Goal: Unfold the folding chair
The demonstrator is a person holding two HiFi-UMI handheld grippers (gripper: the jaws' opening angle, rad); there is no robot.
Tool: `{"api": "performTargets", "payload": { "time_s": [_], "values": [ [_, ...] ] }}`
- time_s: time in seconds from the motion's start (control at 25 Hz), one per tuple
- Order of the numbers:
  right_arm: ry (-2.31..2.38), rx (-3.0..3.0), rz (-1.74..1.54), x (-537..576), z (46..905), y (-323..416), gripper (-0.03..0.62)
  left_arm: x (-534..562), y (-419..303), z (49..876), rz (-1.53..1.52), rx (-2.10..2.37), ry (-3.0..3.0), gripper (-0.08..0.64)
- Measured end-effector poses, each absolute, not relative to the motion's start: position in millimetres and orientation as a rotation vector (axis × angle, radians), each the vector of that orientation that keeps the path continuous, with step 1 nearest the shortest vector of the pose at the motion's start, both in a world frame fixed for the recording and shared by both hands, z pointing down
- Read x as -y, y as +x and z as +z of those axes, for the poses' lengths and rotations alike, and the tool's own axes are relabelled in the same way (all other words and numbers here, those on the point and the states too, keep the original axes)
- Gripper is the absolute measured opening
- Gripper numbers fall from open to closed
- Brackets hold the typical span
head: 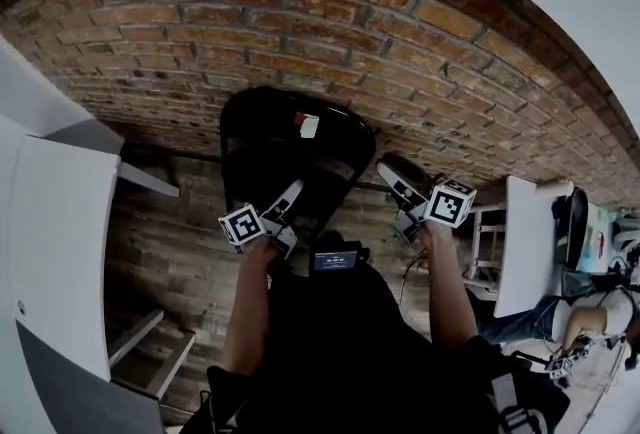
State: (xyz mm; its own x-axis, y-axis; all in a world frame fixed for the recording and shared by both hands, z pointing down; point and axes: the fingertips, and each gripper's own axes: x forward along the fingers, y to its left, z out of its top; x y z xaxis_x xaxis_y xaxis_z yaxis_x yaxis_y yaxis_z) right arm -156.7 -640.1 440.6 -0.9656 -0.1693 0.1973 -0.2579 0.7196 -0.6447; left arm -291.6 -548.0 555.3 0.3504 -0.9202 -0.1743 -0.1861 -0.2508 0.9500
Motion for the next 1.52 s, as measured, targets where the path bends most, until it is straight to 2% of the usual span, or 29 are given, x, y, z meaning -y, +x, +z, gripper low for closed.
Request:
{"api": "performTargets", "payload": {
  "time_s": [0.48, 0.6, 0.8, 1.2, 1.36, 1.4, 1.52],
  "values": [
    [0.267, 2.603, 0.891, 708.1, 497.1, -181.6, 0.181, 580.6, -294.8, 645.0, -0.885, 1.138, 1.459, 0.265],
    [0.250, 2.560, 0.806, 722.5, 507.7, -183.4, 0.186, 585.4, -297.6, 678.3, -0.840, 1.206, 1.326, 0.305],
    [0.224, 2.508, 0.774, 738.1, 525.9, -191.7, 0.187, 600.9, -304.6, 713.3, -0.819, 1.310, 1.193, 0.333],
    [0.084, 2.426, 0.690, 741.1, 554.6, -221.5, 0.186, 632.8, -313.2, 738.1, -0.824, 1.326, 1.157, 0.333],
    [0.101, 2.424, 0.673, 743.6, 555.7, -220.6, 0.186, 632.0, -310.3, 737.8, -0.792, 1.324, 1.213, 0.319],
    [0.102, 2.421, 0.669, 743.6, 555.6, -221.0, 0.186, 632.3, -309.5, 737.0, -0.797, 1.320, 1.214, 0.283],
    [0.094, 2.421, 0.624, 741.5, 554.5, -220.7, 0.181, 630.5, -312.6, 736.9, -0.904, 1.304, 1.143, 0.249]
  ]
}}
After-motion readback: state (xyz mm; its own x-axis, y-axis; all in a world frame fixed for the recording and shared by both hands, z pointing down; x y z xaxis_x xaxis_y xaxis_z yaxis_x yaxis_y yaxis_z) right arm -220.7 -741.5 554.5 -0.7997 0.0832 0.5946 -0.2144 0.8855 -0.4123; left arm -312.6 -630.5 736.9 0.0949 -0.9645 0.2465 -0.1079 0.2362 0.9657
